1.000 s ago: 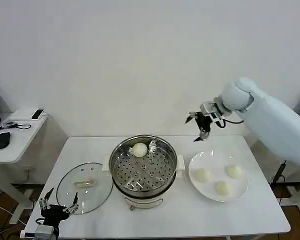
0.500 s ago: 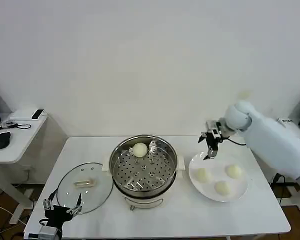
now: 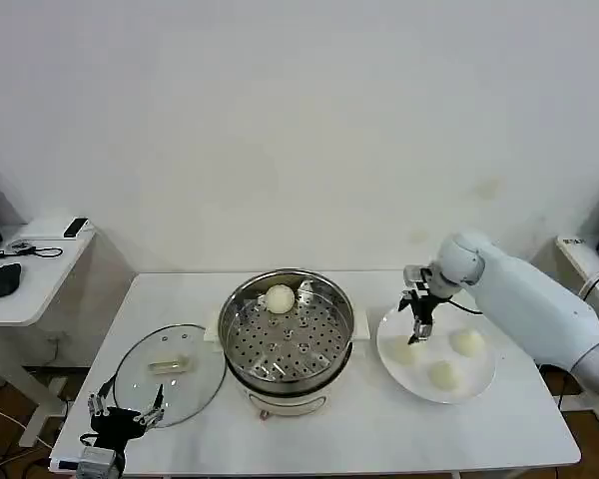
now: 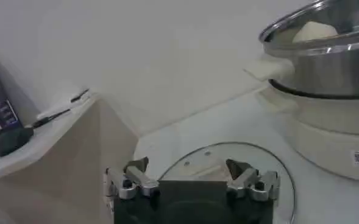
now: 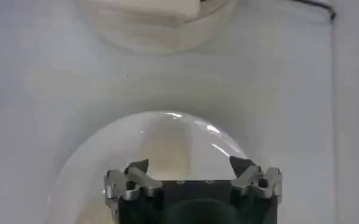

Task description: Take steamed baozi put them in steamer then cover it.

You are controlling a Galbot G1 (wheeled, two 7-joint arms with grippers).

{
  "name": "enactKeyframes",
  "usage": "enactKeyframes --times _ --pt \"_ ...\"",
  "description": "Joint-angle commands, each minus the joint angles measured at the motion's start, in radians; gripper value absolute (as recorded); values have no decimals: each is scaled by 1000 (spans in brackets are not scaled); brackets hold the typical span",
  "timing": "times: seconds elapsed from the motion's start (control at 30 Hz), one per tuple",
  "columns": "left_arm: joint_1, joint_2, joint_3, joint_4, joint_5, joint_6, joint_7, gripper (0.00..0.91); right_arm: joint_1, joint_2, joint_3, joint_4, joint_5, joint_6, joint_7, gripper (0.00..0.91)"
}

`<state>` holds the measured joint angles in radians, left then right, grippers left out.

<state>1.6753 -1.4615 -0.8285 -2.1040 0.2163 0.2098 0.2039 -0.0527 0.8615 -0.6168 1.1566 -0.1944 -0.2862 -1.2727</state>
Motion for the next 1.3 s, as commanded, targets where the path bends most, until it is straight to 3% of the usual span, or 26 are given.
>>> enactKeyframes --times 0.03,0.57,1.03,1.07,1.3 --pt "-2 1 -2 4 -2 1 0 907 -10 8 -5 -19 -7 -5 -1 907" --pt "-10 -2 -2 25 -2 0 -1 907 -59 55 28 -100 -55 9 36 907" --pt "-16 -1 -5 41 -3 -1 -2 907 -76 69 33 -130 -57 7 33 907" --pt "-17 0 -5 42 -3 -1 -3 907 -77 69 34 -130 -55 7 33 806" --pt "-19 -2 -4 46 -3 -2 -4 907 -76 74 38 -145 -34 1 40 595"
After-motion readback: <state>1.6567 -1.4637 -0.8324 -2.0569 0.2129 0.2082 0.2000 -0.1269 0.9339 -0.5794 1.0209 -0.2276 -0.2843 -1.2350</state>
